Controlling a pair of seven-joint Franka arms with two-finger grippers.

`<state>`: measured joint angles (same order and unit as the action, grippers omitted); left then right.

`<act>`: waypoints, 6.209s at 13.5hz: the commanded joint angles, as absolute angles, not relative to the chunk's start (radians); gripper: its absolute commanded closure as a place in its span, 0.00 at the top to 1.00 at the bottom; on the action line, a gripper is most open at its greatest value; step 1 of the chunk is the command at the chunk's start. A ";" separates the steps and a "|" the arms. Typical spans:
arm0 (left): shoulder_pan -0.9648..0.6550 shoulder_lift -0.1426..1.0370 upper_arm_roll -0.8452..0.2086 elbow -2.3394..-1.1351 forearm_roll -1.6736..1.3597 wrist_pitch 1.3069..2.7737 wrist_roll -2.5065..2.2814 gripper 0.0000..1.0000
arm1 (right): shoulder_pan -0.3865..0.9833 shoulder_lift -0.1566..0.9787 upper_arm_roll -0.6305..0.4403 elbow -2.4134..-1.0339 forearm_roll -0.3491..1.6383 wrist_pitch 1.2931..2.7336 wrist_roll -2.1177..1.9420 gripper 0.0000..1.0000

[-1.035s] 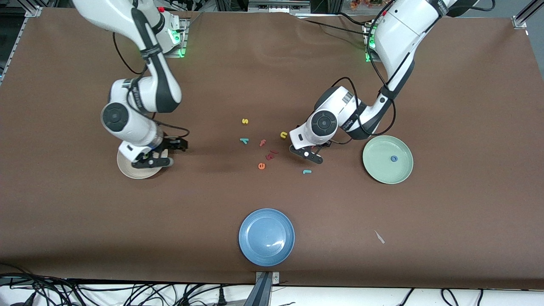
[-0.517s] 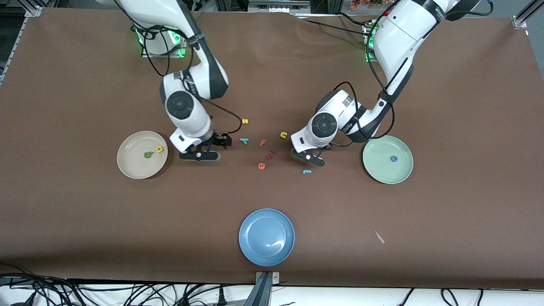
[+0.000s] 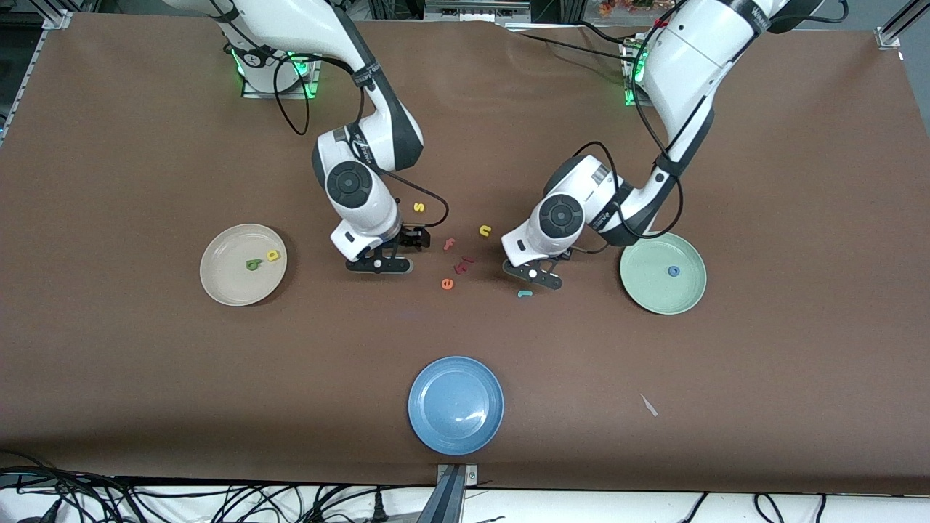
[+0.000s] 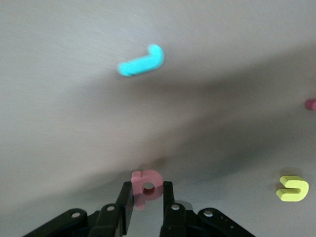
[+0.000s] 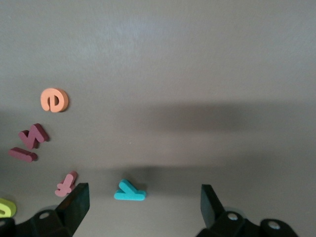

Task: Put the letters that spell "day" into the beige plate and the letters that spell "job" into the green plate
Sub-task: 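Place the pink p on the green plate while the right gripper grasps the cyan y, then drop the cyan y on the white plate while the left gripper reaches the cyan j, then return the right arm to rest while the left gripper grasps the cyan j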

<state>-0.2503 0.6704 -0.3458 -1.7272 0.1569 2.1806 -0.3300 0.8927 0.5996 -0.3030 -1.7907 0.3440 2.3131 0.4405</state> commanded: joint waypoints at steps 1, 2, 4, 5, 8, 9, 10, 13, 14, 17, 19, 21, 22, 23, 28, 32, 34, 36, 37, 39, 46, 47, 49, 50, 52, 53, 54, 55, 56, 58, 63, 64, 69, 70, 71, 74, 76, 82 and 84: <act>-0.175 0.565 -0.348 -1.741 0.189 2.086 -0.275 0.00 | 0.903 0.652 -0.293 -1.733 0.361 2.298 0.489 1.00; -0.138 0.552 -0.348 -1.741 0.189 2.066 -0.203 0.00 | 0.904 0.663 -0.293 -1.732 0.360 2.298 0.489 1.00; -0.066 0.526 -0.348 -1.741 0.189 2.030 -0.079 0.00 | 0.907 0.679 -0.288 -1.729 0.360 2.298 0.485 1.00; -0.033 0.512 -0.348 -1.741 0.189 1.990 -0.024 0.00 | 0.908 0.684 -0.287 -1.723 0.360 2.298 0.482 1.00; 0.102 0.500 -0.350 -1.749 0.189 1.937 0.151 0.00 | 0.911 0.701 -0.285 -1.720 0.360 2.298 0.486 1.00; 0.136 0.506 -0.350 -1.756 0.189 1.937 0.182 0.00 | 0.919 0.704 -0.284 -1.720 0.362 2.295 0.485 0.99; 0.158 0.511 -0.350 -1.776 0.189 1.939 0.190 0.00 | 0.919 0.704 -0.284 -1.721 0.362 2.295 0.488 0.98; 0.163 0.535 -0.348 -1.819 0.190 1.959 0.190 0.00 | 0.927 0.710 -0.285 -1.724 0.362 2.293 0.489 0.92; 0.161 0.535 -0.348 -1.838 0.189 1.986 0.190 0.00 | 0.928 0.712 -0.285 -1.726 0.362 2.293 0.489 0.90; 0.153 0.537 -0.348 -1.910 0.189 2.095 0.180 0.05 | 0.928 0.713 -0.284 -1.727 0.362 2.293 0.482 0.85; 0.150 0.543 -0.348 -1.910 0.189 2.098 0.178 0.33 | 0.928 0.716 -0.284 -1.729 0.362 2.296 0.488 0.83; 0.153 0.560 -0.348 -1.910 0.189 2.108 0.175 1.00 | 0.930 0.718 -0.284 -1.730 0.364 2.298 0.492 0.80; 0.152 0.558 -0.348 -1.904 0.189 2.105 0.175 1.00 | 0.928 0.718 -0.284 -1.732 0.364 2.296 0.491 0.77; 0.156 0.557 -0.350 -1.898 0.189 2.099 0.176 1.00 | 0.930 0.716 -0.284 -1.732 0.364 2.293 0.491 0.76; 0.124 0.555 -0.357 -1.728 0.189 1.923 0.184 1.00 | 0.934 0.718 -0.282 -1.732 0.364 2.295 0.491 0.59; 0.097 0.575 -0.357 -1.591 0.187 1.881 0.183 1.00 | 0.933 0.718 -0.272 -1.733 0.367 2.299 0.492 0.49; 0.091 0.587 -0.357 -1.580 0.176 1.881 0.184 1.00 | 0.933 0.718 -0.272 -1.733 0.367 2.301 0.491 0.44; 0.052 0.624 -0.357 -1.521 0.181 1.882 0.183 1.00 | 0.933 0.718 -0.272 -1.732 0.367 2.301 0.482 0.37; 0.022 0.643 -0.357 -1.485 0.184 1.881 0.178 1.00 | 0.931 0.718 -0.272 -1.732 0.367 2.301 0.480 0.33; -0.024 0.666 -0.348 -1.463 0.178 1.881 0.173 1.00 | 0.931 0.718 -0.272 -1.732 0.367 2.301 0.480 0.26; -0.087 0.810 -0.353 -1.289 0.169 1.890 0.075 1.00 | 0.847 0.672 -0.296 -1.626 0.359 2.048 0.375 0.20; -0.100 0.811 -0.353 -1.287 0.169 1.890 0.033 1.00 | 0.848 0.649 -0.334 -1.634 0.357 2.027 0.336 0.20; -0.121 0.822 -0.353 -1.287 0.169 1.894 -0.047 1.00 | 0.847 0.609 -0.406 -1.660 0.357 1.987 0.269 0.20; -0.130 0.825 -0.353 -1.285 0.169 1.899 -0.081 1.00 | 0.848 0.589 -0.443 -1.683 0.357 1.974 0.205 0.20; -0.141 0.833 -0.353 -1.272 0.169 1.901 -0.130 1.00 | 0.847 0.551 -0.530 -1.744 0.359 1.970 0.045 0.20; -0.150 0.841 -0.353 -1.256 0.169 1.899 -0.162 1.00 | 0.848 0.534 -0.572 -1.768 0.359 1.954 -0.033 0.20; -0.181 0.859 -0.350 -1.227 0.170 1.901 -0.208 1.00 | 0.848 0.523 -0.633 -1.802 0.359 1.948 -0.128 0.20; -0.204 0.873 -0.348 -1.217 0.173 1.916 -0.225 1.00 | 0.845 0.525 -0.665 -1.819 0.360 1.954 -0.197 0.20; -0.216 0.879 -0.347 -1.215 0.173 1.949 -0.253 1.00 | 0.842 0.534 -0.689 -1.834 0.362 1.960 -0.250 0.20; -0.248 0.899 -0.347 -1.215 0.178 1.986 -0.291 1.00 | 0.770 0.557 -0.701 -1.842 0.364 1.957 -0.308 0.20; -0.293 0.908 -0.330 -1.239 0.205 2.037 -0.453 1.00 | 0.704 0.583 -0.696 -1.830 0.367 1.950 -0.341 1.00; -0.293 0.913 -0.331 -1.241 0.266 2.037 -0.439 1.00 | 0.712 0.581 -0.695 -1.815 0.367 1.936 -0.318 1.00; -0.304 0.904 -0.334 -1.267 0.308 2.025 -0.163 1.00 | 0.727 0.581 -0.693 -1.628 0.365 1.717 -0.270 1.00; -0.299 0.899 -0.336 -1.270 0.308 2.019 -0.087 1.00 | 0.738 0.581 -0.693 -1.611 0.364 1.694 -0.270 1.00; -0.296 0.899 -0.340 -1.273 0.307 2.011 -0.001 1.00 | 0.758 0.581 -0.693 -1.600 0.364 1.681 -0.268 1.00; -0.290 0.897 -0.339 -1.287 0.307 2.006 0.211 1.00 | 0.788 0.577 -0.695 -1.559 0.350 1.631 -0.183 1.00; -0.275 0.894 -0.341 -1.295 0.305 2.005 0.366 1.00 | 0.810 0.577 -0.696 -1.511 0.287 1.577 -0.181 1.00; -0.279 0.894 -0.341 -1.341 0.310 2.006 0.669 0.81 | 0.694 0.456 -0.490 -1.479 0.157 1.519 -0.175 1.00; -0.305 0.894 -0.339 -1.353 0.319 2.006 0.664 0.71 | 0.570 0.390 -0.309 -1.492 0.045 1.516 -0.137 1.00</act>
